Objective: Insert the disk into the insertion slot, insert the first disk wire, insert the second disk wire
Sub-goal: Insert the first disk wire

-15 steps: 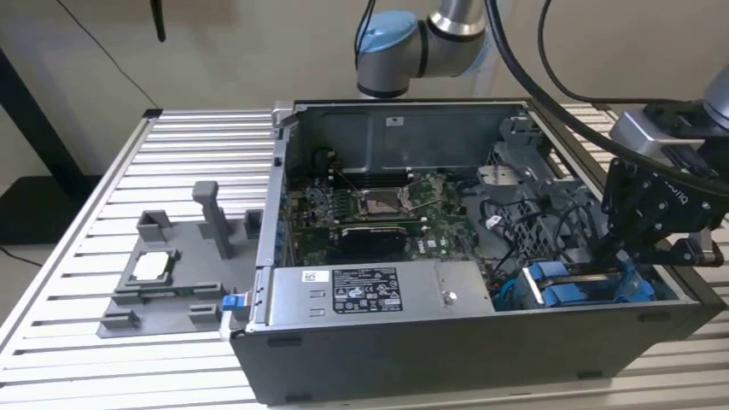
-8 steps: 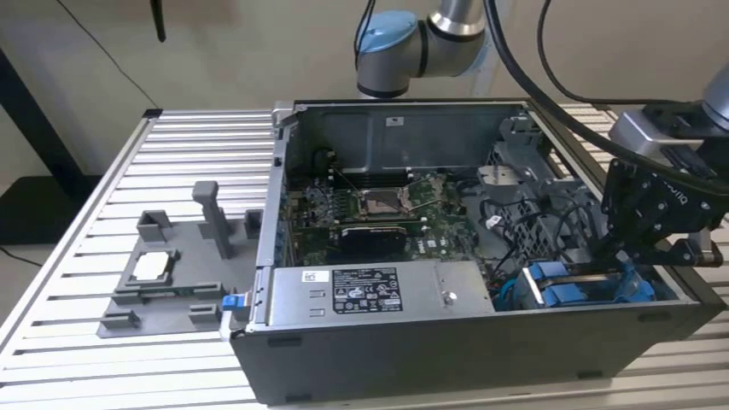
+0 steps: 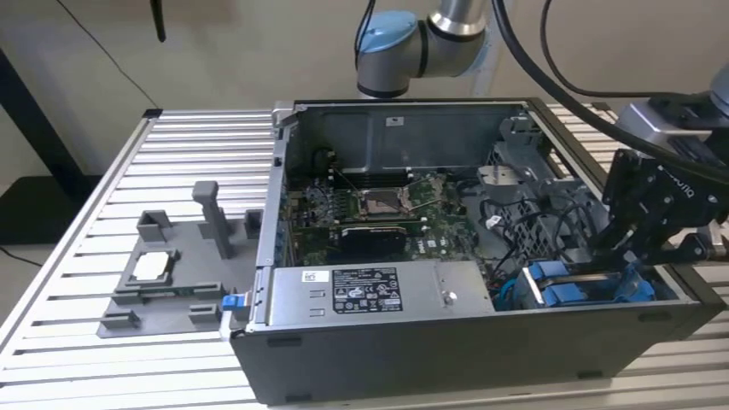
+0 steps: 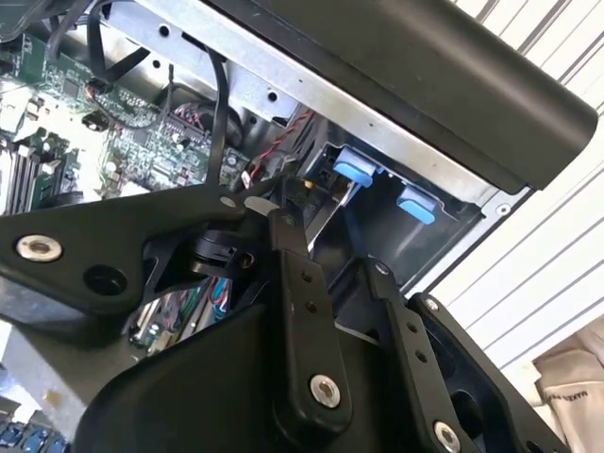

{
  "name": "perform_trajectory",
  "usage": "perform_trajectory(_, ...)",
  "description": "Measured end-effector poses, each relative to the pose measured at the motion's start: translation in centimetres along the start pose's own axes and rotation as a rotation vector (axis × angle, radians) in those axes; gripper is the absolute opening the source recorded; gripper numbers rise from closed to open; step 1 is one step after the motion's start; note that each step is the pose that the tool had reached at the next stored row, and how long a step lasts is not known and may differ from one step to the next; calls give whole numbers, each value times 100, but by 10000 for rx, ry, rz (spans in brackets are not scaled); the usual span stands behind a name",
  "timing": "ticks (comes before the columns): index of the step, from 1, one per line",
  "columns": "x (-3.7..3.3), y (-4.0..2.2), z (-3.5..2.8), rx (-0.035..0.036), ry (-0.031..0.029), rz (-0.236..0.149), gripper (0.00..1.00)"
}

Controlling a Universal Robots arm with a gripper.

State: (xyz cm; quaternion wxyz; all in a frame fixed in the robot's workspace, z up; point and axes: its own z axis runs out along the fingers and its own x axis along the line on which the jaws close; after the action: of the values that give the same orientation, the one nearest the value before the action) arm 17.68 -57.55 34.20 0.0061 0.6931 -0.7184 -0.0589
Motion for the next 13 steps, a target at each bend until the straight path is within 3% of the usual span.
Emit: perform_trajectory(13,-9,15,-117,1,2,1,33)
